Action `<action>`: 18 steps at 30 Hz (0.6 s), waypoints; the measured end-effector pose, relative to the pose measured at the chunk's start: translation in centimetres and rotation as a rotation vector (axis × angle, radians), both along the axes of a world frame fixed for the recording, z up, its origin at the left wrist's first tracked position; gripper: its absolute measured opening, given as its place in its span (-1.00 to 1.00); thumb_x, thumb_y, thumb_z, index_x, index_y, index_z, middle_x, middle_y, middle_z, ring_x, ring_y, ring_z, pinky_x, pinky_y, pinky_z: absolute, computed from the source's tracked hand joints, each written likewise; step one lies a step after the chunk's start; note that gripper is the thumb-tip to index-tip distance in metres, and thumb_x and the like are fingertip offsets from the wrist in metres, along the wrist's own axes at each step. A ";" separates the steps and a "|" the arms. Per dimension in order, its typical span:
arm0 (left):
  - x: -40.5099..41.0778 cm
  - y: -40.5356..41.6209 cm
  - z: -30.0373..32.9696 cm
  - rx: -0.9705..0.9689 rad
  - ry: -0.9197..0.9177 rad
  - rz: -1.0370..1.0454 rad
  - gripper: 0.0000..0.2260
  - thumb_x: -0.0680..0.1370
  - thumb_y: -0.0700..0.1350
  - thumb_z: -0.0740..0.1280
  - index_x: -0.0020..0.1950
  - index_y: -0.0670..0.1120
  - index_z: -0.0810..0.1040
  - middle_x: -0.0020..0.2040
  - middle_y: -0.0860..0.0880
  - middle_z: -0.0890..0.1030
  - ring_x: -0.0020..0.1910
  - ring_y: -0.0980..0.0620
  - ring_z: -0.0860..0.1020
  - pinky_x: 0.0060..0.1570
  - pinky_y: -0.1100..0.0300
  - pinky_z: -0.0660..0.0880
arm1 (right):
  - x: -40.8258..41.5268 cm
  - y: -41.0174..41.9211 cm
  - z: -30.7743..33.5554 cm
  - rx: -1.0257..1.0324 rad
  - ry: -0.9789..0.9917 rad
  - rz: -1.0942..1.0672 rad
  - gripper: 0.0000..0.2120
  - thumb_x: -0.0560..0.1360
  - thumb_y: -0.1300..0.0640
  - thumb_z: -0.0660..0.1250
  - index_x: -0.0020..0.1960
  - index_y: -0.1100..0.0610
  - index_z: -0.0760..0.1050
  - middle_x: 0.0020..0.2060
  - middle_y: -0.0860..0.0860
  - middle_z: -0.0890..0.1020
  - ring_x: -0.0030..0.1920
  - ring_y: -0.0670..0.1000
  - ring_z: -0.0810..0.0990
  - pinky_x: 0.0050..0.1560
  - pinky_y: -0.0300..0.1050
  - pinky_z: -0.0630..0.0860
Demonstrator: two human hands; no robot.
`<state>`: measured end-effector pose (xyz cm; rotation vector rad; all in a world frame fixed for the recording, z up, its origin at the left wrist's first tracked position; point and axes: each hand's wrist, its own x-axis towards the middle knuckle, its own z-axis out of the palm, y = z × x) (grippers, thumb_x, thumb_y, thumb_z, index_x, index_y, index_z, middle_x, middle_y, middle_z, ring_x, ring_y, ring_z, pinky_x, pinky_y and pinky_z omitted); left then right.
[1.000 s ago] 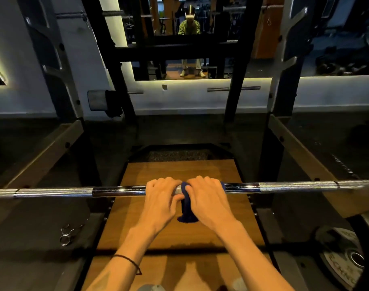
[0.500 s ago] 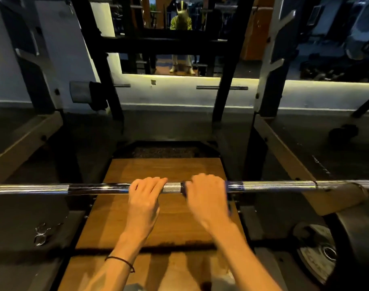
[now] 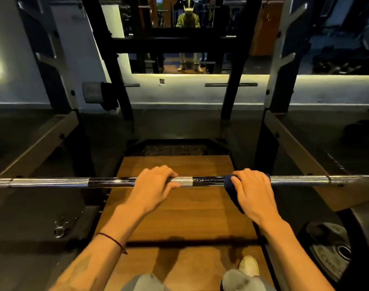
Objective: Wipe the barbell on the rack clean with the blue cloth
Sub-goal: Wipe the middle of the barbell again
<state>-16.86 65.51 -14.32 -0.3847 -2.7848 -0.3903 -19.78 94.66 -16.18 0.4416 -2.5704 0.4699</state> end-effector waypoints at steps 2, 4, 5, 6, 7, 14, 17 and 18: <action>-1.0 -0.4 0.8 0.040 -0.144 -0.039 -0.77 0.57 0.21 0.28 0.11 0.11 0.52 0.03 0.16 0.54 0.04 0.13 0.50 0.04 0.12 0.38 | 0.1 0.1 -0.3 -0.027 0.001 0.006 -0.63 0.63 -0.01 0.04 0.01 0.08 0.60 -0.17 -0.02 0.60 -0.15 0.09 0.57 0.01 0.09 0.44; -1.8 -0.3 1.6 0.075 -0.305 -0.012 -0.74 0.59 0.24 0.21 0.09 0.10 0.51 0.02 0.14 0.53 0.05 0.10 0.50 0.06 0.09 0.39 | 0.1 0.4 -0.4 -0.040 -0.013 0.032 -0.64 0.63 0.00 0.03 0.04 0.07 0.59 -0.14 -0.04 0.60 -0.11 0.05 0.56 0.06 0.02 0.39; -2.1 -0.1 1.9 0.047 -0.374 0.020 -0.67 0.61 0.26 0.14 0.11 0.08 0.53 0.03 0.11 0.55 0.04 0.07 0.51 0.03 0.09 0.38 | 0.1 0.5 -0.3 -0.041 -0.024 0.049 -0.65 0.63 0.00 0.03 0.06 0.06 0.58 -0.13 -0.06 0.59 -0.10 0.04 0.55 0.06 0.01 0.38; -2.4 0.0 2.1 -0.014 -0.435 0.053 -0.59 0.63 0.29 0.06 0.14 0.06 0.54 0.04 0.07 0.57 0.03 0.05 0.52 0.01 0.10 0.38 | 0.1 0.6 -0.3 -0.041 -0.035 0.064 -0.66 0.63 0.00 0.03 0.06 0.05 0.57 -0.13 -0.06 0.58 -0.11 0.03 0.54 0.06 0.00 0.39; -2.5 0.0 2.2 -0.079 -0.490 0.081 -0.52 0.63 0.32 0.00 0.15 0.05 0.55 0.04 0.04 0.59 0.02 0.02 0.53 0.00 0.08 0.39 | 0.0 0.6 -0.3 -0.044 -0.042 0.070 -0.66 0.63 0.00 0.03 0.06 0.04 0.57 -0.13 -0.07 0.58 -0.11 0.02 0.53 0.06 0.00 0.39; -2.5 -0.2 2.3 0.034 -0.561 0.067 -0.70 0.59 0.31 0.15 -0.06 0.15 0.52 -0.24 0.15 0.60 -0.27 0.18 0.52 -0.24 0.23 0.39 | 0.1 -0.6 -0.8 -0.064 -0.053 -0.064 -0.67 0.65 0.01 0.03 -0.03 0.03 0.55 -0.17 -0.08 0.57 -0.14 0.03 0.53 0.06 -0.01 0.36; -1.8 0.0 1.5 -0.054 -0.394 0.093 -0.64 0.58 0.34 0.12 0.08 0.14 0.54 -0.22 0.13 0.59 -0.26 0.16 0.52 -0.30 0.26 0.36 | 0.3 -2.5 0.4 0.077 -0.066 -0.167 -0.67 0.63 0.07 0.01 -0.15 0.02 0.49 -0.23 -0.04 0.55 -0.19 0.09 0.55 -0.02 0.04 0.39; -1.6 0.1 1.1 -0.066 -0.331 0.100 -0.62 0.58 0.34 0.12 0.12 0.13 0.55 -0.21 0.14 0.58 -0.27 0.16 0.51 -0.31 0.27 0.33 | 0.7 -3.6 1.0 0.167 -0.095 -0.183 -0.68 0.62 0.09 -0.02 -0.18 0.01 0.46 -0.23 -0.03 0.56 -0.19 0.09 0.55 -0.06 0.03 0.38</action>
